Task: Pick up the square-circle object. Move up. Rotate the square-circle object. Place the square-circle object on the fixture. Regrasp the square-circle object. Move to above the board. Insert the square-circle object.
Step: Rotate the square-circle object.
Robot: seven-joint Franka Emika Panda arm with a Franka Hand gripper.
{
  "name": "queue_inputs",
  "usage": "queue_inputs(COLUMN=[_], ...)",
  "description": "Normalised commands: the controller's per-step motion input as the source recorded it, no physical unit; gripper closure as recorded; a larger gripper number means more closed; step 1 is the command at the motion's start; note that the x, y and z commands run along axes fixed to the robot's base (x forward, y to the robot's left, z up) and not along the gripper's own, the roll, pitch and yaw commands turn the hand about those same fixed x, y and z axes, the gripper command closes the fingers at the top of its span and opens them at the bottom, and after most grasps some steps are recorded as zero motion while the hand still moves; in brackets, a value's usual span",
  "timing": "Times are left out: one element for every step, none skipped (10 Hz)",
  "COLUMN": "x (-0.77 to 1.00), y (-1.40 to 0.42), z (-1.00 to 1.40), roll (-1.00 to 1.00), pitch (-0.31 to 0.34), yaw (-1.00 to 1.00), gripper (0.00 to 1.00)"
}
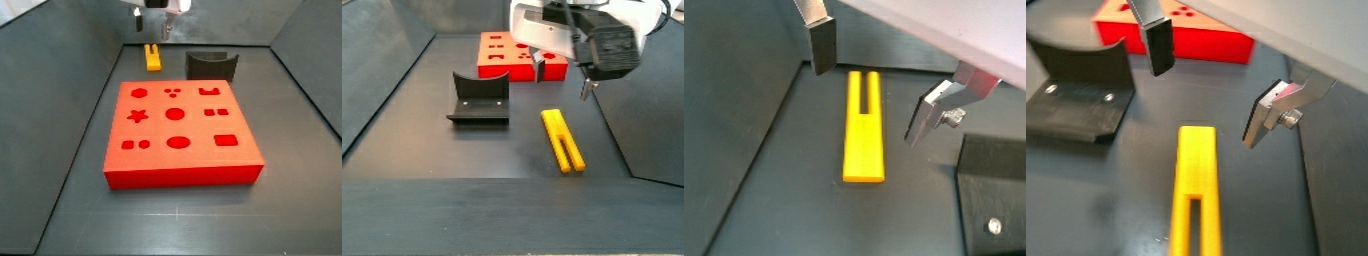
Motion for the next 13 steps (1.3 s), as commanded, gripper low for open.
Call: queue_inputs(x=[0.03,0.03,0.03,0.03,0.03,0.03,0.03,0.03,0.03,0.00,0.00,0.02,0.02], y=[0.00,0.00,0.00,0.00,0.00,0.00,0.00,0.00,0.00,0.00,0.00,0.00,0.00], z=[-0.04,-0.04,-0.04,-0.04,-0.04,-0.04,-0.04,-0.04,-0.04,-1.00,-1.00,-1.00,-1.00], roll=[0.00,0.00,-0.01,-0.01,-0.01,-0.01,-0.01,-0.01,-0.01,0.00,0.00,-0.01,-0.03], pitch=[-0.007,-0.008,-0.009,-0.011,-0.013,-0.017,-0.017,-0.017,-0.017,0.000,-0.006,-0.029,-0.041], yaw=[1.00,1.00,1.00,1.00,1.00,1.00,0.79,0.55,0.31,0.00,-0.06,-0.06,-0.04], gripper=[0.00,0.00,0.00,0.00,0.00,0.00,0.00,0.00,0.00,0.00,0.00,0.00,0.00])
